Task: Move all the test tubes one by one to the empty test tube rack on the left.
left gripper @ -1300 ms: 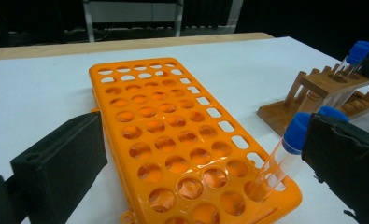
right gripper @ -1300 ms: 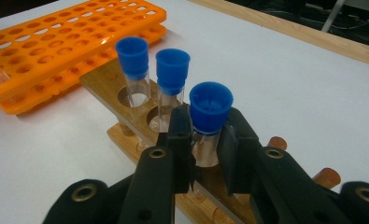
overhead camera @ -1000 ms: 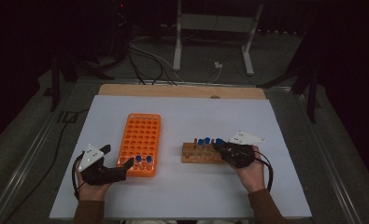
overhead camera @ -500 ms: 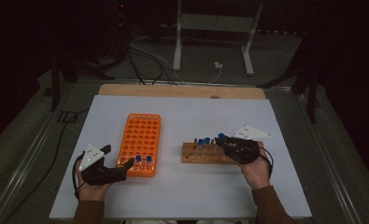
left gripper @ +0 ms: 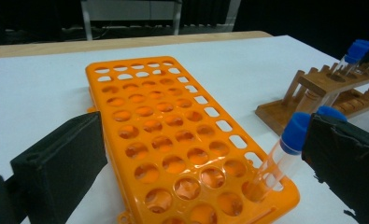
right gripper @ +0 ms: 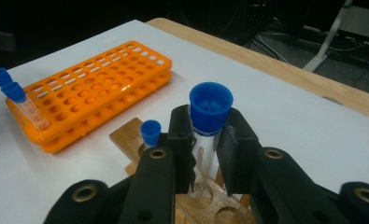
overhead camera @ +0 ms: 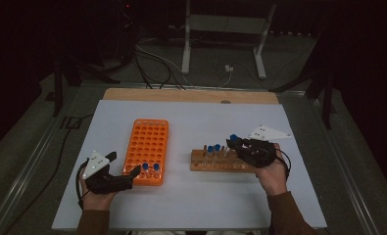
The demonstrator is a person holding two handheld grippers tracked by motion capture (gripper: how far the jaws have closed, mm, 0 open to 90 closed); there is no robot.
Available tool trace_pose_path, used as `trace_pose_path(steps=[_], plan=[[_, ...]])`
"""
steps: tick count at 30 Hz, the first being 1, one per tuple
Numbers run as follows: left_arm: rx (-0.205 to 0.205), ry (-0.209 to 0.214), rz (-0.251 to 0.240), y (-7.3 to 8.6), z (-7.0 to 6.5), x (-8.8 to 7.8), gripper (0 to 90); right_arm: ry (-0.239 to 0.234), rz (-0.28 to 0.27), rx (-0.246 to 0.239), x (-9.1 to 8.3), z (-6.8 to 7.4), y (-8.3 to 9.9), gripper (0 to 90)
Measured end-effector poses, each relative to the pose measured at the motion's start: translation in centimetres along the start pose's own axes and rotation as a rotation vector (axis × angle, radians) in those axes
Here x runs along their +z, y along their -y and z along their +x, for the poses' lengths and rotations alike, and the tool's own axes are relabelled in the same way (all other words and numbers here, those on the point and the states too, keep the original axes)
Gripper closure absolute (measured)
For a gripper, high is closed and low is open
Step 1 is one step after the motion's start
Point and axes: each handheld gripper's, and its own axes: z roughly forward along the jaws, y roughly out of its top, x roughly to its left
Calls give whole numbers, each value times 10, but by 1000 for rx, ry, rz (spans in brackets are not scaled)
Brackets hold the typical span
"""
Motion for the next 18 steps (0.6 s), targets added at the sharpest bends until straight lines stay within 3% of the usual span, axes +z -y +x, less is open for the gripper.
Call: trace_pose_path(steps=[7, 12, 18], plan=[[-15, 11, -25, -6, 2, -4, 5, -16, 1, -16, -3, 6, -7, 768], [14, 17, -26, -12, -2, -5, 5, -31, 4, -23, -2, 11, -9, 769], [45, 56, -26, -19, -6, -3, 4, -60, 10, -17, 1, 15, -10, 768]])
